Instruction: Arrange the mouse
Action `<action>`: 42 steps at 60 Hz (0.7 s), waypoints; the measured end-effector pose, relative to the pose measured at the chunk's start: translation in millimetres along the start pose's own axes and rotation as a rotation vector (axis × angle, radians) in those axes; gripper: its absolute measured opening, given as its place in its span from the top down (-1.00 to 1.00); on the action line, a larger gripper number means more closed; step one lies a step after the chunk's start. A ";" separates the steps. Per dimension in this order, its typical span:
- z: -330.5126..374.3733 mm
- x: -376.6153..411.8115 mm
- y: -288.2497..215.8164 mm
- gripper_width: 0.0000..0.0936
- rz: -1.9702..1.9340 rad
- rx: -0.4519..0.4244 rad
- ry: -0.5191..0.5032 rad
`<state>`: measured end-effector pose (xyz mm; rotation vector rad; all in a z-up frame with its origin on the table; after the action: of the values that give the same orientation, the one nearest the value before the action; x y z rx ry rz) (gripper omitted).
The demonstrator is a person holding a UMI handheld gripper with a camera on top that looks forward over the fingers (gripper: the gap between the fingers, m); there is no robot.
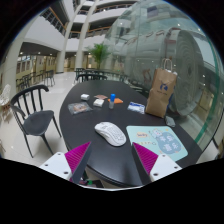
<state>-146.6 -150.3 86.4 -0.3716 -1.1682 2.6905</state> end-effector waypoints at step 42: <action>-148.2 -34.6 -70.7 -0.78 -0.026 0.134 -0.134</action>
<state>-64.4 -9.6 46.1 -0.1573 -1.0099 2.7888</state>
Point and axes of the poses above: the point between the fingertips, and its own axes, seen from behind it with the camera up: x to the left, y down, z backward, against the way the camera looks, the point moved 10 cm from there along z, backward, against the way the camera looks, and after that the axes turned 13 degrees about x, right-handed, at the moved point
